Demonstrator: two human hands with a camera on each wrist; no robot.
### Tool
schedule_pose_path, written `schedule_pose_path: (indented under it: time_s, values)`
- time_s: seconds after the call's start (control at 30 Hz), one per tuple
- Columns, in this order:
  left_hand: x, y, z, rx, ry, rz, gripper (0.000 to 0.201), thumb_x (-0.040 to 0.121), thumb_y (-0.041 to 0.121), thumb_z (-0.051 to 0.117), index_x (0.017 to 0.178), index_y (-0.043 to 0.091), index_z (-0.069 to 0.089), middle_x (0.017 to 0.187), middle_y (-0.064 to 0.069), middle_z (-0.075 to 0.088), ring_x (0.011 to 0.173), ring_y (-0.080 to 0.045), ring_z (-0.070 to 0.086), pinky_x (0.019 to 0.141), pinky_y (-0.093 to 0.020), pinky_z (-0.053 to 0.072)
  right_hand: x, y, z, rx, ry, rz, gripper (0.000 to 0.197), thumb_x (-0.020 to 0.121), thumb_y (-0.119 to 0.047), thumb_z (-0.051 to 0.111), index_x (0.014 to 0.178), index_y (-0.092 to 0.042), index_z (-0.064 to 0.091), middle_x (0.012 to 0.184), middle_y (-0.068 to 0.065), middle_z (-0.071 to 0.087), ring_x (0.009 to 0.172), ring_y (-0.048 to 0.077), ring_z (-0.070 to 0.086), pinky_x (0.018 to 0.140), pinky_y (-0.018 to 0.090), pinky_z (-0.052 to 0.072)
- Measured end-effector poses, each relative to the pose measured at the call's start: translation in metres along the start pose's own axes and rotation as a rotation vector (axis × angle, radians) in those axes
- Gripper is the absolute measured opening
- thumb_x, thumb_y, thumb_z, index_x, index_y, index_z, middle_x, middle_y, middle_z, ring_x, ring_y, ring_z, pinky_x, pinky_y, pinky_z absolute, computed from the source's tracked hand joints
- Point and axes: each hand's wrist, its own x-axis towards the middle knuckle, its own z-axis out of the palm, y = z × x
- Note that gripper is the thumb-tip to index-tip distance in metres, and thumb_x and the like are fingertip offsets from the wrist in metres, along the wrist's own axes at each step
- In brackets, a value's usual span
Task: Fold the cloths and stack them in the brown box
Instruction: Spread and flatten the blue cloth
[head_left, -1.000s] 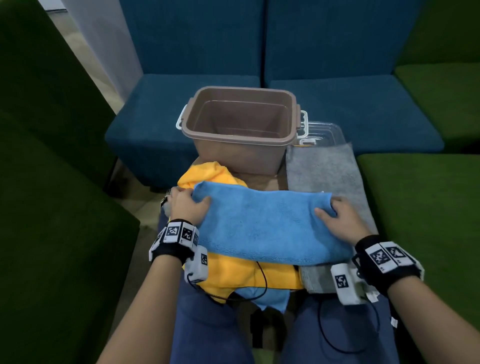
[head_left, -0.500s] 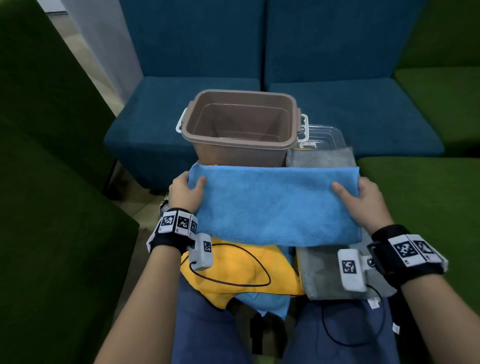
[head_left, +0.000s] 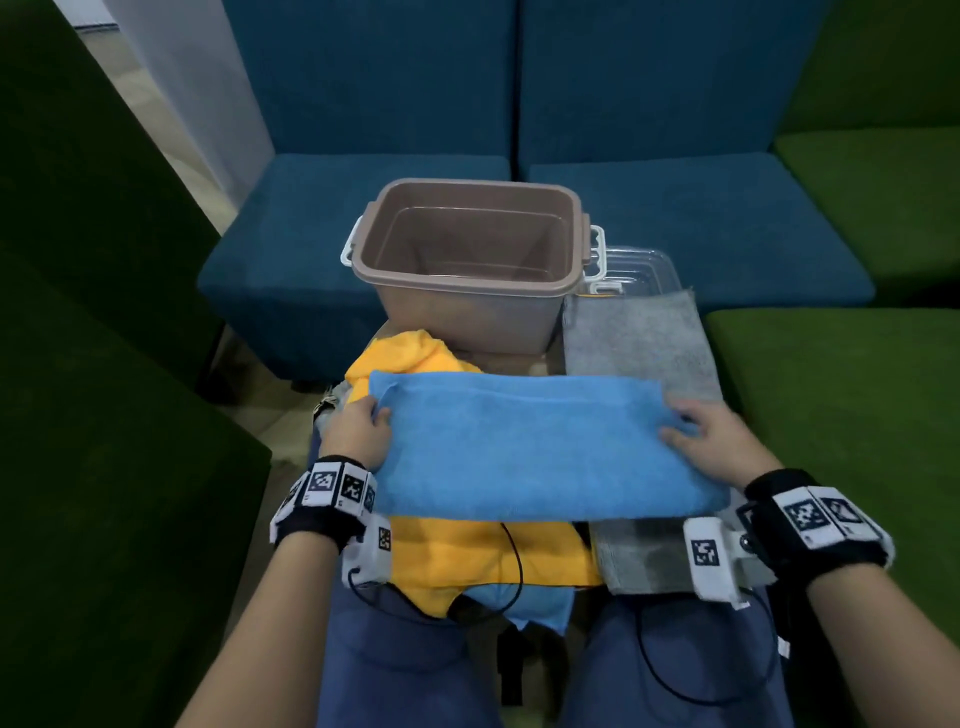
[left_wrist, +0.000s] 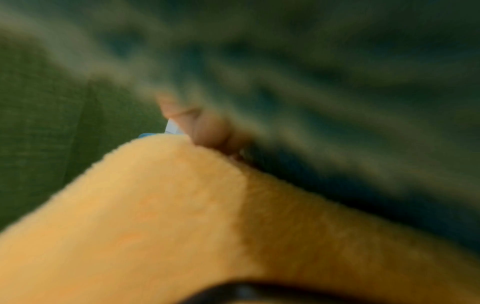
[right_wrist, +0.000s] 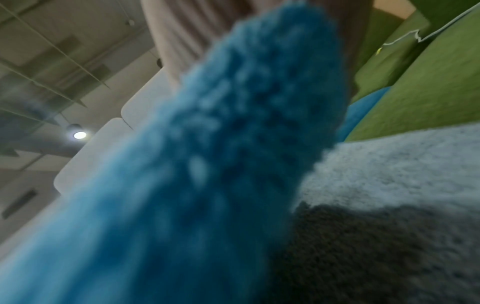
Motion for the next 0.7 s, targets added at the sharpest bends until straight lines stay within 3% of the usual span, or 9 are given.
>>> schedule_pose_path:
  time_s: [0.1,0.17,0.23,0.3,0.37,0.43,0.57,0.7]
  values:
    - [-0.007,0.006,-0.001,0.04,0.026,0.007,0.028,0.09,0.022,0.049,0.066,0.013,0.037,0.072,-0.009,0.045,0.07,-0.032,0.047,0.06,-0.036,0.037,-0.004,0.004,0.004,-0.221,-0.016,0.015,0.019,0.089,-0.014,0.069,0.105,-0.005,0.073,0.098,0.006,0.068,0.104,0.025,0.062,0.082,0.03,0.044]
    - [-0.01,0.013,-0.006,0.049,0.08,0.059,0.02,0.087,0.023,0.054,0.073,0.01,0.051,0.091,-0.008,0.046,0.086,-0.03,0.05,0.074,-0.041,0.045,-0.004,0.002,0.001,-0.237,0.128,-0.011,0.016,0.085,-0.019,0.073,0.094,-0.006,0.075,0.088,0.01,0.056,0.091,0.033,0.06,0.074,0.028,0.039]
    - [-0.011,0.018,-0.012,0.008,0.166,0.085,0.015,0.088,0.022,0.057,0.087,0.008,0.061,0.108,-0.008,0.044,0.102,-0.028,0.046,0.084,-0.038,0.042,-0.006,-0.006,-0.005,-0.185,0.27,-0.052,0.013,0.084,-0.018,0.075,0.091,-0.008,0.075,0.092,0.015,0.053,0.083,0.032,0.058,0.072,0.026,0.037]
    - [-0.012,0.022,-0.021,-0.078,0.263,0.077,0.013,0.089,0.018,0.056,0.087,0.006,0.061,0.114,-0.009,0.045,0.105,-0.027,0.046,0.079,-0.032,0.036,-0.008,-0.017,-0.013,-0.151,0.338,-0.099,0.008,0.087,-0.017,0.071,0.083,-0.01,0.071,0.082,0.014,0.058,0.074,0.031,0.058,0.064,0.026,0.033]
    - [-0.01,0.025,-0.027,-0.115,0.314,0.059,0.016,0.089,0.016,0.055,0.077,0.006,0.054,0.11,-0.013,0.047,0.098,-0.03,0.048,0.074,-0.031,0.032,-0.007,-0.025,-0.015,-0.127,0.34,-0.089,0.01,0.089,-0.018,0.069,0.087,-0.009,0.073,0.073,0.01,0.064,0.07,0.027,0.058,0.061,0.027,0.035]
    - [-0.004,0.026,-0.025,-0.086,0.269,0.027,0.019,0.091,0.016,0.053,0.077,0.004,0.051,0.102,-0.015,0.05,0.088,-0.031,0.048,0.07,-0.033,0.032,0.002,-0.025,-0.011,-0.118,0.335,-0.035,0.014,0.09,-0.02,0.068,0.092,-0.007,0.075,0.074,0.009,0.067,0.073,0.026,0.06,0.064,0.028,0.041]
    - [0.004,0.025,-0.01,-0.039,0.137,-0.04,0.028,0.09,0.02,0.051,0.065,0.01,0.044,0.079,-0.012,0.053,0.082,-0.038,0.057,0.075,-0.042,0.049,0.022,-0.015,0.005,-0.163,0.269,0.119,0.015,0.088,-0.022,0.067,0.085,-0.008,0.072,0.078,0.012,0.069,0.082,0.032,0.063,0.069,0.033,0.046]
    - [0.004,0.022,-0.002,-0.013,0.154,-0.025,0.03,0.092,0.021,0.049,0.064,0.014,0.04,0.098,-0.015,0.05,0.086,-0.037,0.054,0.081,-0.047,0.048,0.024,-0.013,0.017,-0.197,0.137,0.198,0.022,0.09,-0.016,0.062,0.107,-0.004,0.068,0.099,0.016,0.07,0.09,0.03,0.062,0.075,0.031,0.046]
